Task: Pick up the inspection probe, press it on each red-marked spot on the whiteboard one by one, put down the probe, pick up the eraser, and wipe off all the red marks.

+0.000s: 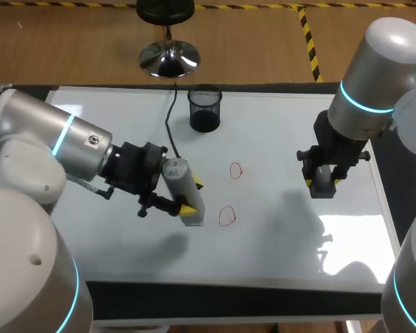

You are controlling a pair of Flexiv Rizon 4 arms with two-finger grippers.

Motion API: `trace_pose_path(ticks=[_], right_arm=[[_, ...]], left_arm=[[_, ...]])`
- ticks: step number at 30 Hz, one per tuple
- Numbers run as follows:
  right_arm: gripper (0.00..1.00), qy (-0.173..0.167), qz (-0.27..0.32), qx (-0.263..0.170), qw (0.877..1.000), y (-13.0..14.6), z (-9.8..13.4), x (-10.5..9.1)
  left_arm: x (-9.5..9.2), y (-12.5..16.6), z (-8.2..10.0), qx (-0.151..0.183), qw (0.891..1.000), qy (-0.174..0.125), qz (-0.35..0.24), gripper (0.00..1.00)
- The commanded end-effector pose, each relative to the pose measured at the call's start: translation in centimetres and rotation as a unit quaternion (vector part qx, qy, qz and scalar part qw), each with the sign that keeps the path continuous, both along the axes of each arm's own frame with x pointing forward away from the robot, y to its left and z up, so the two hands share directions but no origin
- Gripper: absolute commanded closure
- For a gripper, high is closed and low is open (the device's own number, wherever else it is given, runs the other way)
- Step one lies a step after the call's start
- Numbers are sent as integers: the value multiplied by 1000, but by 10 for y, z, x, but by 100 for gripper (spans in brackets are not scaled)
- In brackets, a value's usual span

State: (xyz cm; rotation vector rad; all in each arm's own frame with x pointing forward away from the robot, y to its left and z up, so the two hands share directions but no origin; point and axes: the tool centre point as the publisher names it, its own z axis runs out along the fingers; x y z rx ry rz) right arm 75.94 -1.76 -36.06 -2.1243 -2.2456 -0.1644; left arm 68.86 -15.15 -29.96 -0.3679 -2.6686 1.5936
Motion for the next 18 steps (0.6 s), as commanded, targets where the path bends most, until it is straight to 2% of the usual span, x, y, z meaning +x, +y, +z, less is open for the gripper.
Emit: trace_pose_path(ticks=[1, 18], right_arm=[[100, 0, 1, 1, 1000, -1, 1, 0], [100, 0, 1, 1, 1000, -1, 1, 0]], left_arm=[[-6, 30, 14, 4, 1000, -2, 4, 100], [-2, 103, 18, 9, 999, -10, 41, 100]])
